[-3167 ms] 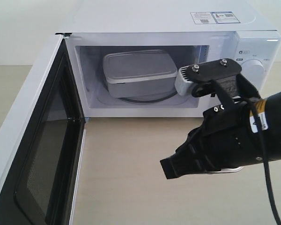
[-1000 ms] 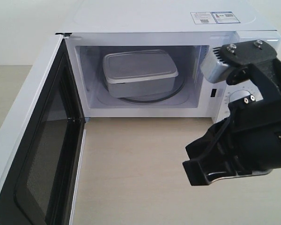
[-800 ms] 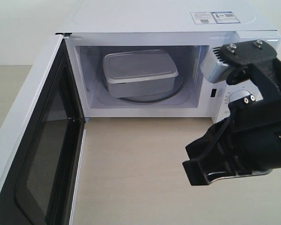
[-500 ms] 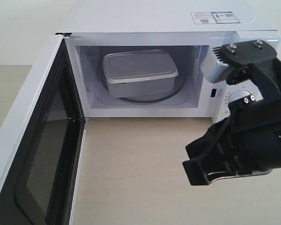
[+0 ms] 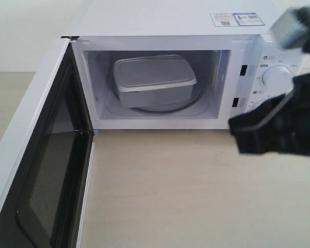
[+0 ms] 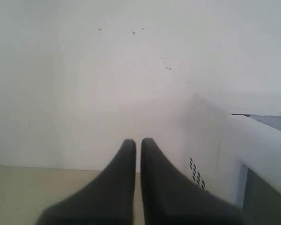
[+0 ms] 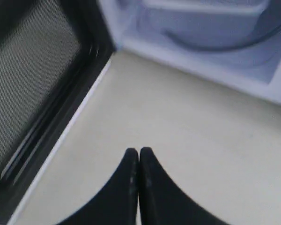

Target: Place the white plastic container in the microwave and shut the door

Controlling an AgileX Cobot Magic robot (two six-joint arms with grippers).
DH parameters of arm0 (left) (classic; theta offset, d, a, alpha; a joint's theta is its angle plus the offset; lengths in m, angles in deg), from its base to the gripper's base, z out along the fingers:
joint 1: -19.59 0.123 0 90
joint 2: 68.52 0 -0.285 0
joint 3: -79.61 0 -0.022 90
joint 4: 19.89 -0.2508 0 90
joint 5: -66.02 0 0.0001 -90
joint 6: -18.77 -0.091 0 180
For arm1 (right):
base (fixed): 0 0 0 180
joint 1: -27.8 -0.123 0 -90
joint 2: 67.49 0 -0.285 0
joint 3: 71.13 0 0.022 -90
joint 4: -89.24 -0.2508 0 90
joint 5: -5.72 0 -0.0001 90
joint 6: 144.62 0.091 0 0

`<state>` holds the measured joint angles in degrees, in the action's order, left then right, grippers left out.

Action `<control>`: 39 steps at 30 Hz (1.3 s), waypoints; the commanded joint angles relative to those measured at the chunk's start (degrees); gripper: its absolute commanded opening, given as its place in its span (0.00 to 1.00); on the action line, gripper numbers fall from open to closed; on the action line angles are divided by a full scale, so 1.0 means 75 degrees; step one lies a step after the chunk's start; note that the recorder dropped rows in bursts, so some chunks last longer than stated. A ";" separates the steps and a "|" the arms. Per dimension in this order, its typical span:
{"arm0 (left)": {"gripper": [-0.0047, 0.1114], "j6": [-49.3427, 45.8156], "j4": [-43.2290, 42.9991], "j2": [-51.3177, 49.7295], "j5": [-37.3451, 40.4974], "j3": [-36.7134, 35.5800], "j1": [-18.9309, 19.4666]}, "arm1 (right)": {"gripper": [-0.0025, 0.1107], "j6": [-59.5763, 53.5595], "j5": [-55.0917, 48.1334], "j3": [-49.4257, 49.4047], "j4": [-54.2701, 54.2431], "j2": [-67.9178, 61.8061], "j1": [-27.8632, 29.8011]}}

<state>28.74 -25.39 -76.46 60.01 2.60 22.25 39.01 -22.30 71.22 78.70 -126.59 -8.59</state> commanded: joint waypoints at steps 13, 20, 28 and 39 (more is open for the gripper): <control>0.08 0.0018 0.0023 0.0021 -0.0081 -0.0027 0.0017 | 0.02 0.0046 0.3058 -0.3128 -0.0988 0.5140 0.4065; 0.08 0.0018 0.0023 0.0021 -0.0081 -0.0027 0.0017 | 0.02 0.0046 0.3201 -0.3770 -0.0943 0.6021 0.4165; 0.08 0.0018 0.0023 0.0021 -0.0081 -0.0027 0.0017 | 0.02 0.0046 0.2924 -0.4125 -0.0943 0.6261 0.4165; 0.08 0.0018 0.0023 0.0021 -0.0081 -0.0027 0.0017 | 0.02 -0.0024 0.2902 -0.4125 -0.0943 0.6261 0.4165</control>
<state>28.74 -25.39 -76.46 60.01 2.60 22.25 39.51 -0.38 40.46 71.19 -79.95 22.47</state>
